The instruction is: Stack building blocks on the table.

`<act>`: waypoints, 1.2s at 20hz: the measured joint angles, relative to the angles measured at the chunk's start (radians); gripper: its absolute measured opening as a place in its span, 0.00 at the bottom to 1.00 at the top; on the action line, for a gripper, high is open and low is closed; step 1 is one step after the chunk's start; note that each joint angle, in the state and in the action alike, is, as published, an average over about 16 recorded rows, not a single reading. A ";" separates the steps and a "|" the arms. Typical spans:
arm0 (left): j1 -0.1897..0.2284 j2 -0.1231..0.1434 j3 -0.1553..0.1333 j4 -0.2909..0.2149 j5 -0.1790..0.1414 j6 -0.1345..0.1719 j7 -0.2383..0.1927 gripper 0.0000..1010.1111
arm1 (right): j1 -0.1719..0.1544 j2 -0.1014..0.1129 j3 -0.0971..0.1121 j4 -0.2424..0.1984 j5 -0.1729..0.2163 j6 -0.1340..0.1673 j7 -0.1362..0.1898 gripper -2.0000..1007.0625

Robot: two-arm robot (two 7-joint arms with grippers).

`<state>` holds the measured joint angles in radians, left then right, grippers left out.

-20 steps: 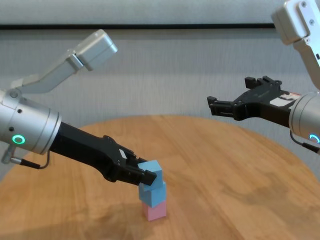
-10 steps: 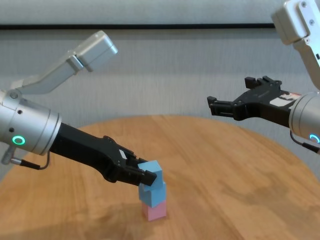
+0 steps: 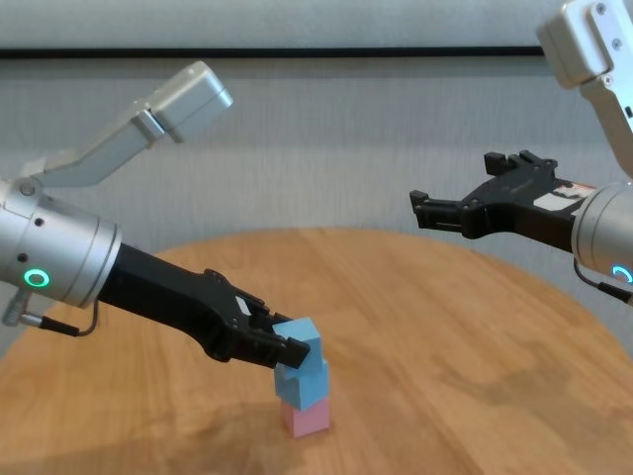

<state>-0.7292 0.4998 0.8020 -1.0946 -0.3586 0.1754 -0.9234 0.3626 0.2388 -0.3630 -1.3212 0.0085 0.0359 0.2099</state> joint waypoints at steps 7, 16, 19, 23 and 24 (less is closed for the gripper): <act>0.000 0.000 0.000 -0.001 -0.001 0.000 -0.001 0.56 | 0.000 0.000 0.000 0.000 0.000 0.000 0.000 1.00; 0.008 0.008 -0.015 -0.018 -0.020 -0.003 -0.004 0.84 | 0.000 0.000 0.000 0.000 0.000 0.000 0.000 1.00; 0.013 0.011 -0.029 -0.025 -0.044 -0.005 -0.010 0.91 | 0.000 0.000 0.000 0.000 0.000 0.000 0.000 1.00; 0.029 0.011 -0.068 -0.036 -0.105 -0.014 -0.009 0.96 | 0.000 0.000 0.000 0.000 0.000 0.000 0.000 1.00; 0.035 0.011 -0.082 -0.040 -0.124 -0.020 -0.002 0.97 | 0.000 0.000 0.000 0.000 0.000 0.000 0.000 1.00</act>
<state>-0.6942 0.5105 0.7199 -1.1345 -0.4824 0.1553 -0.9254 0.3626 0.2388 -0.3631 -1.3212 0.0086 0.0359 0.2099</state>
